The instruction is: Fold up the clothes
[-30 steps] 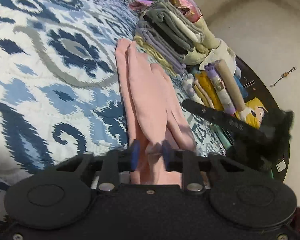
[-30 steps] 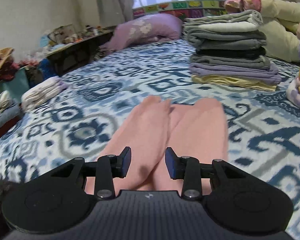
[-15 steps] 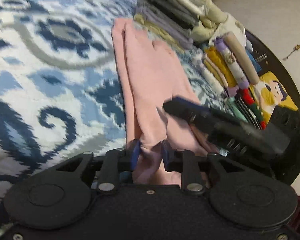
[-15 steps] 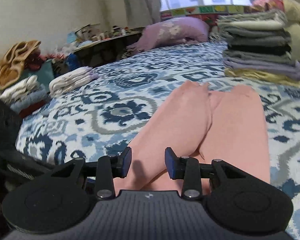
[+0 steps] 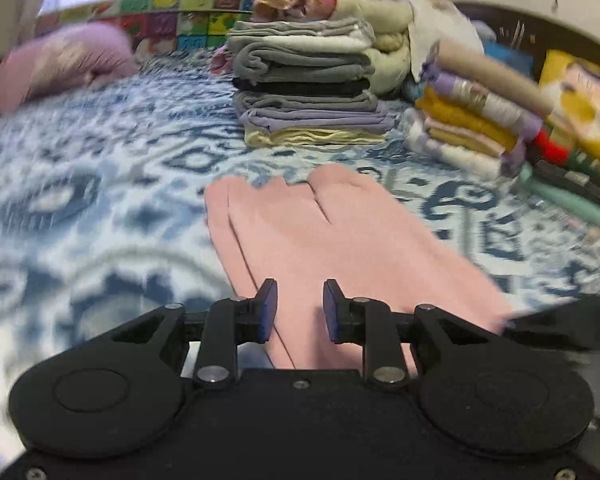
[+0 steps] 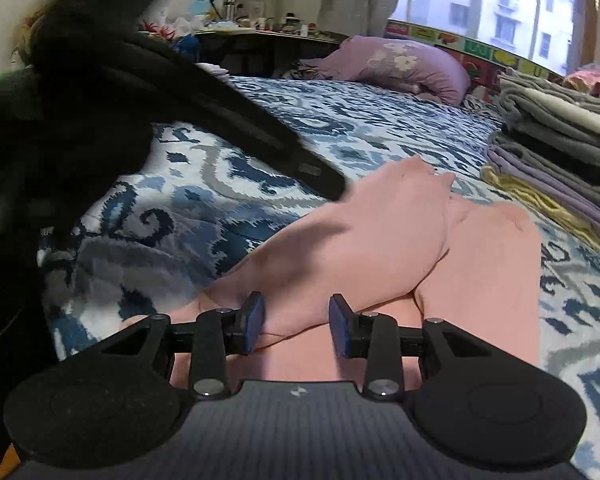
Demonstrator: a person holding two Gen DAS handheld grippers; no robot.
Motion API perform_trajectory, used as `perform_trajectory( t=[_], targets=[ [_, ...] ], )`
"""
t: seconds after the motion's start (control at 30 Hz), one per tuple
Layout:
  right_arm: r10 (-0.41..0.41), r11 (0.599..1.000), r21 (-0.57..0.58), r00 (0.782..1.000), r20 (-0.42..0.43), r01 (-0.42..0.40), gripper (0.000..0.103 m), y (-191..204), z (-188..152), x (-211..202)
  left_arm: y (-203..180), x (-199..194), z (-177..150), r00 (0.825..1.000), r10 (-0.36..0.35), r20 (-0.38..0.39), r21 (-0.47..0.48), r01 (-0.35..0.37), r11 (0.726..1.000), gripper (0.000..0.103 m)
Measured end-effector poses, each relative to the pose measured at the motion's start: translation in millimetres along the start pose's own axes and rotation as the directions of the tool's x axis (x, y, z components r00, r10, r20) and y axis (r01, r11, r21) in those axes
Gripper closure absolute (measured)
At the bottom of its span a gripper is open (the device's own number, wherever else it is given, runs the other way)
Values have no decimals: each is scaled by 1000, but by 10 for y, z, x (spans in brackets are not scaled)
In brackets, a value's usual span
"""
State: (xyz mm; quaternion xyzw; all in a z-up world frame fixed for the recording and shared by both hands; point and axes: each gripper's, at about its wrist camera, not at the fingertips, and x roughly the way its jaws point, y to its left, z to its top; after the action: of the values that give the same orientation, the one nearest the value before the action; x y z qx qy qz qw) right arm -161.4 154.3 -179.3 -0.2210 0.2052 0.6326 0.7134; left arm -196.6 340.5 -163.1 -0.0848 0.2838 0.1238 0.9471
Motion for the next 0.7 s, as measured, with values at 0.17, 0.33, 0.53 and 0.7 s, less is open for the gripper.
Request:
perform_trajectory(
  t=[0.17, 0.33, 0.53, 0.7],
  targets=[
    [10, 1000, 18, 997, 78, -11, 67, 20, 107, -38, 163, 328, 234, 998, -14, 69, 23, 13, 1000, 81],
    [5, 1000, -19, 1000, 22, -5, 62, 126, 70, 218, 231, 696, 266, 999, 26, -20, 94, -24, 995, 83],
    [-8, 1000, -6, 1000, 30, 8, 62, 109, 110, 120, 194, 603, 391, 1000, -15, 26, 126, 12, 992, 85],
    [-44, 998, 47, 997, 60, 42, 60, 3, 99, 191, 134, 761, 455, 996, -79, 27, 156, 74, 985, 84]
  ],
)
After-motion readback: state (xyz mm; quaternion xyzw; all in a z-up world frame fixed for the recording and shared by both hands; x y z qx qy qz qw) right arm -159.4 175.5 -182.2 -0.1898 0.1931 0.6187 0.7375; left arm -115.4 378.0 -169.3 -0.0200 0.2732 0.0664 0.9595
